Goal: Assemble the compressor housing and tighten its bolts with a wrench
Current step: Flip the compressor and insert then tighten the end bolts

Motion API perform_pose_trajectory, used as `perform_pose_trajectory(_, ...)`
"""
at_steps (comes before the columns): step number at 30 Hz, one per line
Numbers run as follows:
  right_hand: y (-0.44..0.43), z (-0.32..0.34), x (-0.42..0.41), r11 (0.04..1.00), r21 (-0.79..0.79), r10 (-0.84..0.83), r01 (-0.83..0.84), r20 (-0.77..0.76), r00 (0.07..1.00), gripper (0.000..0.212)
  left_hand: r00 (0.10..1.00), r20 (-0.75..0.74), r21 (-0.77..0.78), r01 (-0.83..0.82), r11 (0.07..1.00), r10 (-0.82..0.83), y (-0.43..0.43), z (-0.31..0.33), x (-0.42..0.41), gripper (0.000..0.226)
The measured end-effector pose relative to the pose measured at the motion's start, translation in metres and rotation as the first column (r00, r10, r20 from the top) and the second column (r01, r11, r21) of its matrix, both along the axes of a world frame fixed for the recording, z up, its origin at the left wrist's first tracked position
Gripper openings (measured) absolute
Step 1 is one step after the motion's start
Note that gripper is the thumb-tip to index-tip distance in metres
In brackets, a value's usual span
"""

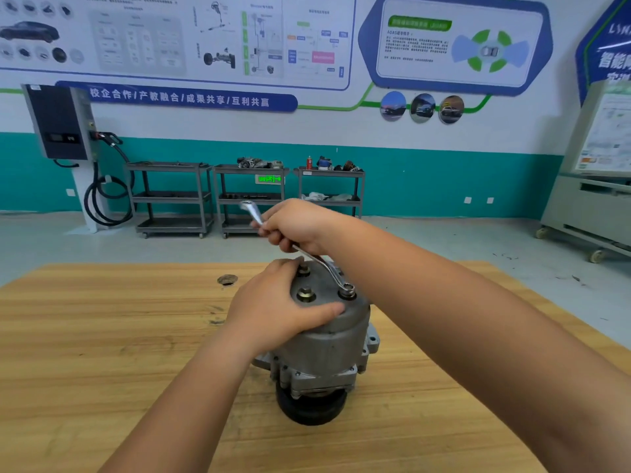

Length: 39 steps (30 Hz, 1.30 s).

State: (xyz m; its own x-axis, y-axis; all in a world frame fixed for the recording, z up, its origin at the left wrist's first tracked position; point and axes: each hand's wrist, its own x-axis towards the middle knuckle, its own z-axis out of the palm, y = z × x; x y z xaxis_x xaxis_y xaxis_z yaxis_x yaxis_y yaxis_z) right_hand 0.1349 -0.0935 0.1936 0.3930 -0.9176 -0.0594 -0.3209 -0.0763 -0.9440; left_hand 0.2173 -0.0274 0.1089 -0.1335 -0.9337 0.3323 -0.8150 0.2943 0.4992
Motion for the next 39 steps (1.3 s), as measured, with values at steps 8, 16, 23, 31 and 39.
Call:
perform_pose_trajectory(8, -0.021, -0.018, -0.045, 0.878, 0.407, -0.450, 0.251, 0.528, 0.720, 0.028, 1.000, 0.010, -0.009, 0.029, 1.000, -0.028, -0.003, -0.003, -0.001, 0.106)
perform_pose_trajectory(16, -0.018, -0.021, -0.053, 0.869, 0.442, -0.492, 0.222, 0.727, 0.479, 0.022, 1.000, 0.004, -0.021, 0.026, 0.999, -0.026, -0.004, -0.005, 0.000, 0.109)
perform_pose_trajectory(23, -0.017, -0.041, -0.084, 0.873, 0.323, -0.458, 0.366, 0.801, 0.386, 0.022, 1.000, 0.023, -0.027, 0.014, 1.000, -0.014, -0.005, -0.006, 0.000, 0.111)
perform_pose_trajectory(31, 0.030, -0.071, -0.122, 0.766, 0.150, -0.264, 0.625, 0.960, 0.093, 0.021, 1.000, 0.009, -0.024, 0.025, 0.999, -0.024, -0.005, -0.006, -0.001, 0.105)
perform_pose_trajectory(39, 0.121, -0.110, -0.091, 0.447, -0.491, 0.295, 0.748, 0.870, 0.394, 0.006, 0.999, 0.032, 0.001, 0.008, 1.000, -0.008, -0.005, -0.005, -0.002, 0.114)
